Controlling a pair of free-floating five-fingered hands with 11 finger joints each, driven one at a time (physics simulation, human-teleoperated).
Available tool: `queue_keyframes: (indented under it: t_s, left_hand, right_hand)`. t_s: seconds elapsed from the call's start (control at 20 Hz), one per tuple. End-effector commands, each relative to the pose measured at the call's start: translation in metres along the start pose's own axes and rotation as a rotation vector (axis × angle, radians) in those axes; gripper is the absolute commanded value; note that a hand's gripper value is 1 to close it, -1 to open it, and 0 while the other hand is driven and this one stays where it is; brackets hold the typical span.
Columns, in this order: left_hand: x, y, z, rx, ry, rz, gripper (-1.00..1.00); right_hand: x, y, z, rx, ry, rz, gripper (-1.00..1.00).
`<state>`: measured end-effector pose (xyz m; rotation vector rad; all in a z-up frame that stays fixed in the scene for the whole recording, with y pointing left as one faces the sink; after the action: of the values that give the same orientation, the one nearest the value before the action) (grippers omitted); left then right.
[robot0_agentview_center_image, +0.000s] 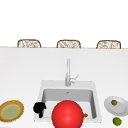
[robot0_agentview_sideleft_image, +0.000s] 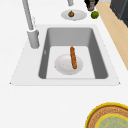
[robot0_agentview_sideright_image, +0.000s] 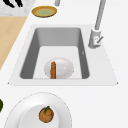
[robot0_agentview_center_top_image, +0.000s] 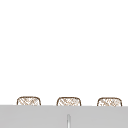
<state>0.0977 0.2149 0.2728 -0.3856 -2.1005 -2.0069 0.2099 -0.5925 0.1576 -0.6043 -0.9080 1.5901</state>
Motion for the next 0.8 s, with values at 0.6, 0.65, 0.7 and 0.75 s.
queue_keyframes:
  t_s: [0.6,0.65,0.7,0.75]
  left_hand:
    - [0.000,0.000,0.000,0.000,0.000,0.000,0.00]
    - [0.000,0.000,0.000,0.000,0.000,0.000,0.00]
    - [0.000,0.000,0.000,0.000,0.000,0.000,0.00]
    - [0.000,0.000,0.000,0.000,0.000,0.000,0.00]
  right_hand:
    - [0.023,0.007,0.020,0.048,-0.023,-0.060,1.00]
    - [0.025,0.006,0.017,0.050,-0.033,-0.057,1.00]
    - [0.027,0.006,0.012,0.045,-0.048,-0.046,1.00]
    - [0.028,0.005,0.010,0.044,-0.056,-0.035,1.00]
